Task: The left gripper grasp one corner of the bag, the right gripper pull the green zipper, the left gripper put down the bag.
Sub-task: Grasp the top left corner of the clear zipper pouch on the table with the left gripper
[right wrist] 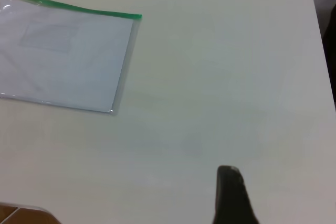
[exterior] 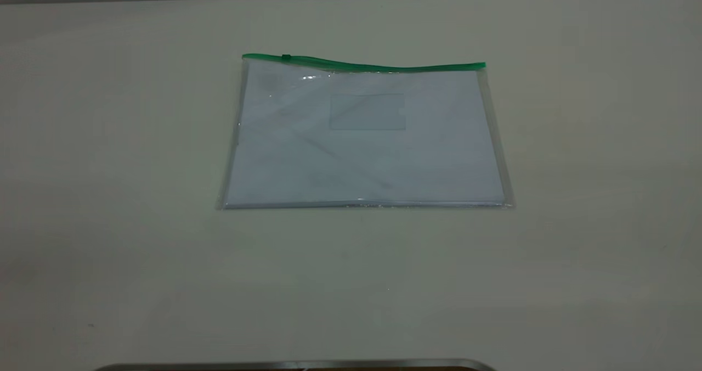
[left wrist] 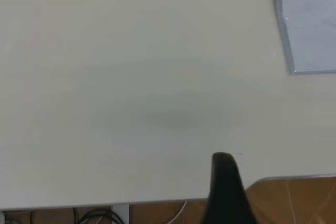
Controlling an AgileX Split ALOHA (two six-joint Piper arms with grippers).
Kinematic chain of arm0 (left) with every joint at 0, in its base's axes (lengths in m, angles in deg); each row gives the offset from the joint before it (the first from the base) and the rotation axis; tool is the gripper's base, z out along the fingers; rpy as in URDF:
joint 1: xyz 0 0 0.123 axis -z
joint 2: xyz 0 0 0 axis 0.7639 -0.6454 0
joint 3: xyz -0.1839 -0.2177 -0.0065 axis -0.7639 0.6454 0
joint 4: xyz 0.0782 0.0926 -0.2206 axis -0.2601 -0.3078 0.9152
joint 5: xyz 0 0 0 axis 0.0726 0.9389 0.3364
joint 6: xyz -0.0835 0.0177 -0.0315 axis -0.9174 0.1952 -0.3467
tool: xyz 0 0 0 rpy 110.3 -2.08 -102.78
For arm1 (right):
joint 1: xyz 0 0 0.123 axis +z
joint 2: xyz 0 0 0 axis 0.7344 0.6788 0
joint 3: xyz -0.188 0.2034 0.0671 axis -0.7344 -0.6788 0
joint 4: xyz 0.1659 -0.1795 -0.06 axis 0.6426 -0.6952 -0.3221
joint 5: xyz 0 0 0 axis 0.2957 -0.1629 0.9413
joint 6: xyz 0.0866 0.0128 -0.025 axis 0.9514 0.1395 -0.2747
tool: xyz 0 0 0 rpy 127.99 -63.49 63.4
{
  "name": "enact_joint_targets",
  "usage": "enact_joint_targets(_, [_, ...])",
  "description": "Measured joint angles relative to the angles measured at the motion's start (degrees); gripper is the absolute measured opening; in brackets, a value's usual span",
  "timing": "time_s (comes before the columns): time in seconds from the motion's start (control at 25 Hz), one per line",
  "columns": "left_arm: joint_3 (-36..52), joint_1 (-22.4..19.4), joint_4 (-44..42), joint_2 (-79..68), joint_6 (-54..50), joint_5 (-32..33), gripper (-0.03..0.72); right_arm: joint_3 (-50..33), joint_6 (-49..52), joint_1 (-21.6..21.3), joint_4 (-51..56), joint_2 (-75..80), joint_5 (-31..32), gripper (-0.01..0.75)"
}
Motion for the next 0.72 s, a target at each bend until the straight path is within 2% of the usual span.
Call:
enact_joint_targets(0.4, [-2.0,0.0,0.2,-1.8,-2.2,-0.1,0.59,0.0,0.0,0.1,0.1,0.0,0.0,0.503])
enact_joint_targets(0.72, [-6.7,0.0,1.3,-21.1,-2.5,-6.8,0.59,0.0,0.0,1.1,0.2,0.0,0.0,0.503])
